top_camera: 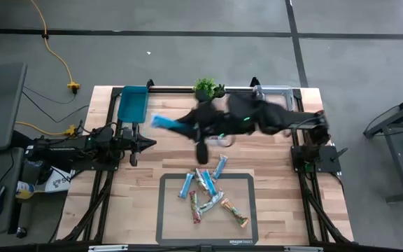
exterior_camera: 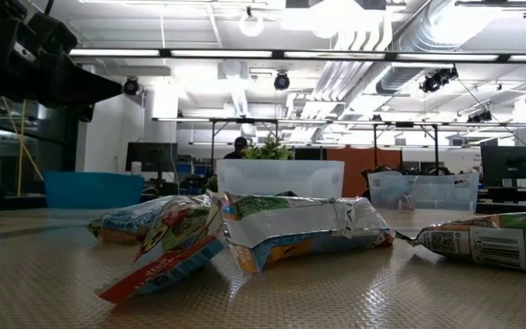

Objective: Pick and place Granola Bars by type
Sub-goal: Put the blue granola bar in the left transparent bin

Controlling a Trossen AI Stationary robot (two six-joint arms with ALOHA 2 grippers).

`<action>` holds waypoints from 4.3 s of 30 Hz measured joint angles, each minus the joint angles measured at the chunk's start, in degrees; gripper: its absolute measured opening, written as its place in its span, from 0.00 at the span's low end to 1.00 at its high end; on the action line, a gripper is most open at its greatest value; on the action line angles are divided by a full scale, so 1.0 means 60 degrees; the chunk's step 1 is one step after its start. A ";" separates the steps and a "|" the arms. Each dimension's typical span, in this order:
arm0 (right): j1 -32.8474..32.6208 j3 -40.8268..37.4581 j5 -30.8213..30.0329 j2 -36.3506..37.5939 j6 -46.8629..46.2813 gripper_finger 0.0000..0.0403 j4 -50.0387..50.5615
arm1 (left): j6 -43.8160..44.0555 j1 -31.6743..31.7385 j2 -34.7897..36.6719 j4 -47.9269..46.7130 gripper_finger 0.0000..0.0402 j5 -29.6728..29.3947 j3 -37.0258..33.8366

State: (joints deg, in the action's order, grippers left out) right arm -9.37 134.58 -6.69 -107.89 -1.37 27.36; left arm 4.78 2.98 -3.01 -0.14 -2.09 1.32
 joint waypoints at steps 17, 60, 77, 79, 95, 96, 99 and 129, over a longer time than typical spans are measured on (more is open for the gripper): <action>-0.1174 -0.0011 -0.3111 0.2497 -0.0042 0.06 0.3337 | 0.0002 -0.0002 0.0000 0.0000 0.00 0.0000 0.0000; 0.3403 -0.9626 0.5931 0.2425 -0.3602 0.05 0.0738 | 0.0003 0.0000 -0.0004 0.0000 0.00 -0.0001 0.0000; 0.4652 -1.1340 0.9651 0.2428 -0.5930 0.04 -0.4248 | 0.0003 0.0000 -0.0002 0.0000 0.00 -0.0004 -0.0002; 0.4816 -1.1340 0.9162 0.2428 -0.5579 0.04 -0.4246 | 0.0003 -0.0003 -0.0004 0.0000 0.00 -0.0004 -0.0004; 0.5989 -1.1340 0.6535 0.2425 -0.1171 0.04 -0.2850 | 0.0003 -0.0003 -0.0004 0.0000 0.00 -0.0004 0.0000; 0.5983 -1.1340 0.6311 0.2425 -0.0749 0.04 -0.2739 | 0.0003 -0.0003 -0.0003 0.0000 0.00 -0.0004 0.0000; 0.5865 -1.1340 0.5589 0.2425 0.0567 0.05 -0.2533 | 0.0002 0.0000 -0.0003 0.0000 0.00 -0.0004 -0.0001; 0.5096 -1.1296 0.3926 0.0299 0.3191 0.05 -0.2460 | 0.0003 -0.0001 -0.0002 0.0000 0.00 -0.0004 -0.0001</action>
State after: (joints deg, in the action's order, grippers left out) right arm 21.21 66.81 16.87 -106.10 17.77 12.60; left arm 4.80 2.98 -3.02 -0.14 -2.11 1.31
